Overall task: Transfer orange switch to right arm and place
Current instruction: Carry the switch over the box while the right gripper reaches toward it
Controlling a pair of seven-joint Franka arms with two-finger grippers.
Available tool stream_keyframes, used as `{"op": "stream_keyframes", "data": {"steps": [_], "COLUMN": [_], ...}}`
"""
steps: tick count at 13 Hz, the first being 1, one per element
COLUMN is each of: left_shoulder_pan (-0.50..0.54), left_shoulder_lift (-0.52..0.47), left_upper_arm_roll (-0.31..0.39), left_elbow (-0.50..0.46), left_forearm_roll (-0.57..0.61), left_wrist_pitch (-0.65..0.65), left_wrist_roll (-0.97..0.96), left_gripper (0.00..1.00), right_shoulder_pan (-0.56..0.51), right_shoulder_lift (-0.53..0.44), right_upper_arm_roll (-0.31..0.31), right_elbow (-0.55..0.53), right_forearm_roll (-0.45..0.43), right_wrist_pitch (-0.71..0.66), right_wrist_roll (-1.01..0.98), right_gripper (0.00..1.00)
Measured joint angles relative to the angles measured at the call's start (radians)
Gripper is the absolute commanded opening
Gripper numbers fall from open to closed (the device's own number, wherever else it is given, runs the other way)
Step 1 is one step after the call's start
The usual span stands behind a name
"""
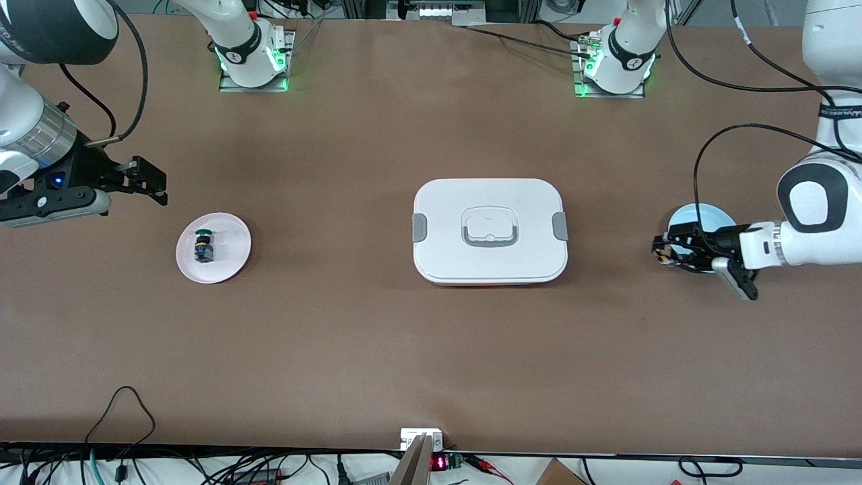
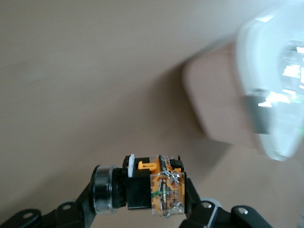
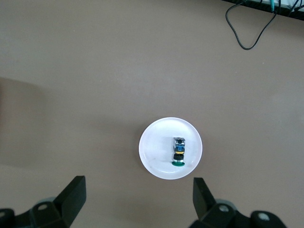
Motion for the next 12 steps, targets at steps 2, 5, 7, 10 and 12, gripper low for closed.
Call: {"op": "stream_keyframes", "data": {"steps": [2,5,7,10,12], "left_shoulder_pan": [-0.006,-0.011,-0.013,-0.014,-0.021], "left_shoulder_lift": [0.006,0.07,0.11,0.119,0.129], "left_upper_arm_roll": [-0.027,-0.082,-0.139,-0.216,-0.253], "left_elbow": [-0.001,-0.005,0.0,0.089,0.127], "left_forearm_roll": [-0.169,-0.4,-0.516,-0.575,-0.63], "left_wrist_pitch": [-0.099,-0.174,-0.211,-0.253,-0.261], "left_wrist_roll": [0.153,0.388,0.461,0.463,0.456], "left_gripper": [0.39,0.38,0.38,0.38,0.37], "right_shoulder_pan": [0.003,0.005,0.01,0.019,0.02], "right_shoulder_lift": [0.0,-0.005,-0.007,0.01,0.041], "right_upper_arm_roll": [0.003,0.009,0.012,0.013,0.014], "right_elbow": [0.0,0.001,0.001,-0.001,-0.002], "right_forearm_roll": [0.0,0.002,0.035,0.291,0.486], "right_wrist_pitch": [-0.007,-0.051,-0.059,-0.067,-0.067], "right_wrist_roll": [0.0,-0.001,-0.021,-0.065,-0.07], "right_gripper": [1.0,1.0,1.0,1.0,1.0]}}
